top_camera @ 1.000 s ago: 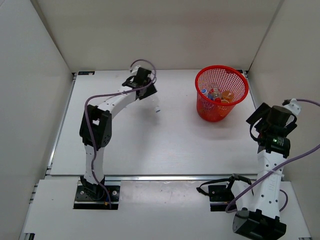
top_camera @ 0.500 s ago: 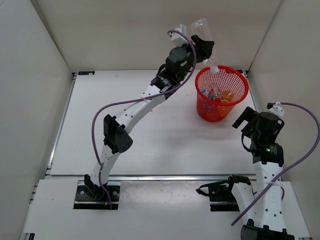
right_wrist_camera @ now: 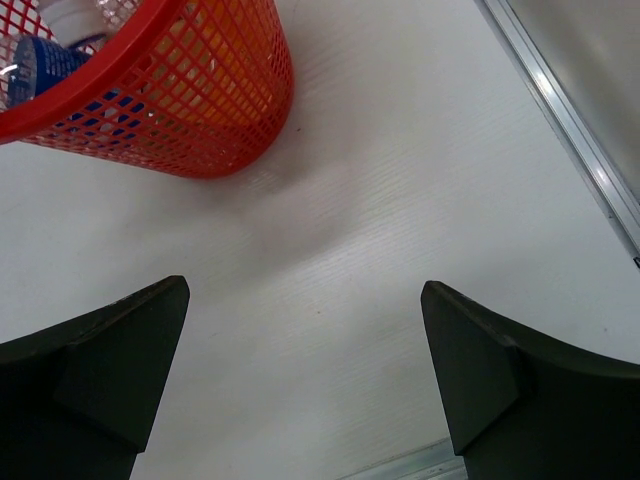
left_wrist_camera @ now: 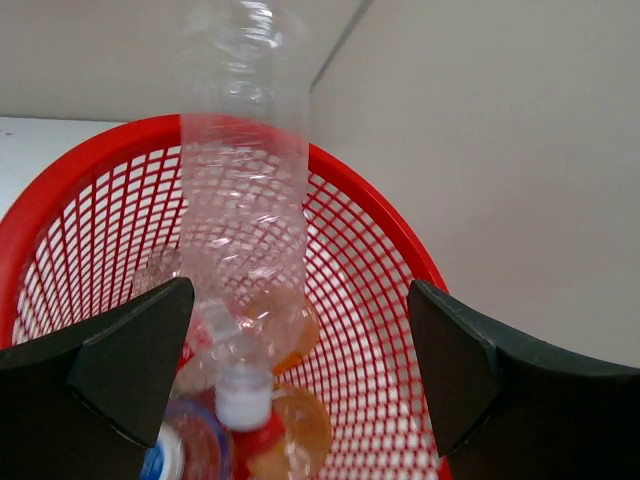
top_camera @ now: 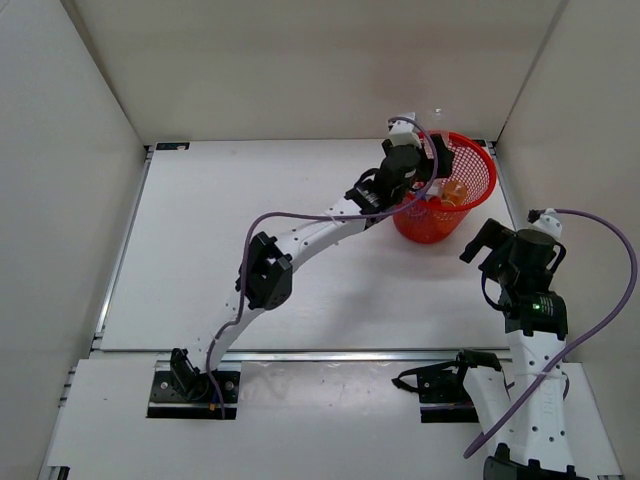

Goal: Put the plastic bottles in the bin

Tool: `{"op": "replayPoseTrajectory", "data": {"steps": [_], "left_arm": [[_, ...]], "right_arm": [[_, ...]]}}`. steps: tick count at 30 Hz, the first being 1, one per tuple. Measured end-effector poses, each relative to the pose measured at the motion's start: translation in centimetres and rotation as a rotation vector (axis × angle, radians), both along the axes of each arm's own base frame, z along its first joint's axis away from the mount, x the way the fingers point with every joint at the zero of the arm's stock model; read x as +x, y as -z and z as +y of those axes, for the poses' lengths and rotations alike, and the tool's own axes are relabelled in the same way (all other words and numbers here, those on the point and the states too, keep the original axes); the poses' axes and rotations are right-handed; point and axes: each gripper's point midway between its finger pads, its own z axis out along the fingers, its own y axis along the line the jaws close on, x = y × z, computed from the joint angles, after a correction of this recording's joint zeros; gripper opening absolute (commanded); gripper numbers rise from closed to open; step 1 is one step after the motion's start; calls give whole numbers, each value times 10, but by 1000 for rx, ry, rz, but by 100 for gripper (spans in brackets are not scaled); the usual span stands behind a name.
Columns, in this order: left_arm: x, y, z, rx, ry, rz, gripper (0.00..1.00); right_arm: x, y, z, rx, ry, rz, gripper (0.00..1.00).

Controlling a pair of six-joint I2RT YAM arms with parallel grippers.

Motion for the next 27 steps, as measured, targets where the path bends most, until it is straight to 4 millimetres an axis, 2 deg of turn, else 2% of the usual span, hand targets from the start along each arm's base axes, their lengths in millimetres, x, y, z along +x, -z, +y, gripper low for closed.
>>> {"op": "replayPoseTrajectory", "data": {"steps": [3, 6, 8, 10, 12, 13, 15, 20, 22, 24, 27], "left_arm": [[-21, -23, 15, 51, 35, -1, 98], [-52, -62, 51, 86, 72, 3, 98], [-75, -91, 85, 90, 83, 4, 99], [-101, -117, 131, 90, 73, 6, 98], [-125, -123, 179, 101, 49, 26, 99], [-136, -120, 201, 114, 33, 46, 99], [-155, -92, 252, 160, -17, 119, 99], [-197, 31, 373, 366, -211, 430, 99], [-221, 60, 416, 412, -288, 520, 99], [-240, 60, 450, 395, -356, 540, 98], [-259, 30, 490, 298, -463, 461, 99]], "right_arm": [[-2, 2, 2, -21, -24, 19, 99], [-5, 4, 7, -38, -64, 39, 99], [-7, 4, 11, -47, -92, 44, 99], [-8, 2, 15, -56, -122, 48, 100], [-10, 5, 22, -57, -167, 74, 99], [-11, 6, 27, -56, -192, 89, 99], [-12, 15, 40, -46, -262, 140, 100], [-21, 45, 83, -18, -444, 280, 99], [-27, 51, 99, -9, -507, 310, 100], [-31, 52, 113, 4, -559, 315, 99], [-34, 54, 129, 21, -604, 325, 99]]}}
